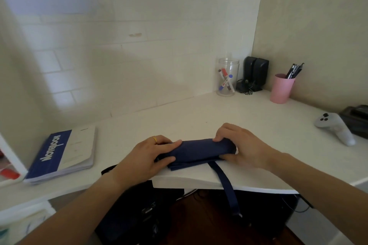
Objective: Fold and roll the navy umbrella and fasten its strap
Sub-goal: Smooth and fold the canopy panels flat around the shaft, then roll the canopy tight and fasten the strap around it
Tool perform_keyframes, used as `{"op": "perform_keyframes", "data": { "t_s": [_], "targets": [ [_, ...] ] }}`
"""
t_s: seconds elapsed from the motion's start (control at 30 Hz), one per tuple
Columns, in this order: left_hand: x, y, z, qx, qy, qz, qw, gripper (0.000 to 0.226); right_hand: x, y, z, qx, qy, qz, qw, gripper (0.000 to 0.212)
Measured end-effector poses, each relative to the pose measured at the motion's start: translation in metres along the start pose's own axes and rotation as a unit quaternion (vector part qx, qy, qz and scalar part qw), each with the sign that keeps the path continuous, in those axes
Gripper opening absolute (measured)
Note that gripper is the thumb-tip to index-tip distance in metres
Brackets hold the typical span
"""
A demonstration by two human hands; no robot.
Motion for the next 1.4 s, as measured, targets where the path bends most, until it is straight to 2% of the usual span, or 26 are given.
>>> {"op": "perform_keyframes", "data": {
  "t_s": [0.1,0.17,0.23,0.33,0.43,0.47,0.57,0.7,0.77,0.83,0.93,1.03,1.17,1.27,1.4],
  "targets": [
    [-0.011,-0.004,-0.006,-0.031,-0.058,0.079,0.995,0.043,-0.011,0.000,0.000,0.097,-0.098,0.162,0.977,0.020],
    [-0.017,-0.006,-0.009,-0.045,-0.068,0.082,0.993,0.044,-0.012,-0.001,-0.001,0.118,-0.115,0.181,0.970,0.016],
    [-0.019,-0.001,-0.008,-0.051,-0.041,0.045,0.997,0.049,-0.010,0.000,-0.002,0.100,-0.113,0.168,0.974,0.020],
    [-0.024,0.004,0.005,-0.003,0.039,0.028,0.999,0.052,-0.003,0.000,-0.005,0.083,-0.093,0.107,0.986,0.024],
    [-0.023,-0.001,0.027,0.030,0.112,0.043,0.992,0.080,0.007,0.005,-0.007,0.048,-0.073,0.045,0.995,0.023],
    [-0.022,-0.010,0.032,0.052,0.120,0.044,0.990,0.083,0.011,0.007,-0.009,0.037,-0.064,0.033,0.997,0.023],
    [-0.017,-0.036,0.035,0.109,0.114,0.051,0.986,0.067,0.019,0.008,-0.017,0.020,-0.059,0.004,0.998,0.023],
    [-0.010,-0.040,0.032,0.076,0.107,0.053,0.990,0.062,0.018,0.006,-0.032,-0.029,-0.150,0.031,0.988,0.029],
    [-0.010,-0.040,0.030,0.051,0.109,0.059,0.991,0.063,0.015,0.003,-0.050,-0.082,-0.253,0.004,0.964,0.026],
    [-0.010,-0.038,0.029,0.026,0.112,0.058,0.992,0.063,0.020,-0.007,-0.068,-0.083,-0.343,-0.047,0.935,0.022],
    [-0.007,-0.033,0.030,-0.005,0.126,0.058,0.990,0.065,0.038,-0.019,-0.074,-0.079,-0.342,-0.083,0.933,0.014],
    [-0.007,-0.033,0.034,-0.015,0.133,0.060,0.989,0.072,0.042,-0.018,-0.067,-0.084,-0.359,-0.041,0.929,0.009],
    [-0.013,-0.025,0.041,-0.066,0.132,0.039,0.988,0.097,0.041,-0.019,-0.064,-0.089,-0.421,0.081,0.899,0.022],
    [-0.018,-0.011,0.046,-0.091,0.132,0.026,0.987,0.094,0.044,-0.018,-0.061,-0.107,-0.422,0.188,0.880,0.015],
    [-0.034,0.006,0.049,-0.106,0.102,0.095,0.985,0.086,0.051,-0.023,-0.064,-0.130,-0.445,0.433,0.774,0.007]
  ]
}}
Point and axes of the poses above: each hand's wrist, its own z-axis towards the middle knuckle, its own y-axis out of the back of the hand, x = y × z, the point moved 9 cm from there along z, towards the middle knuckle, and after that the axes turned 14 degrees about -z, right-handed, at the moved point
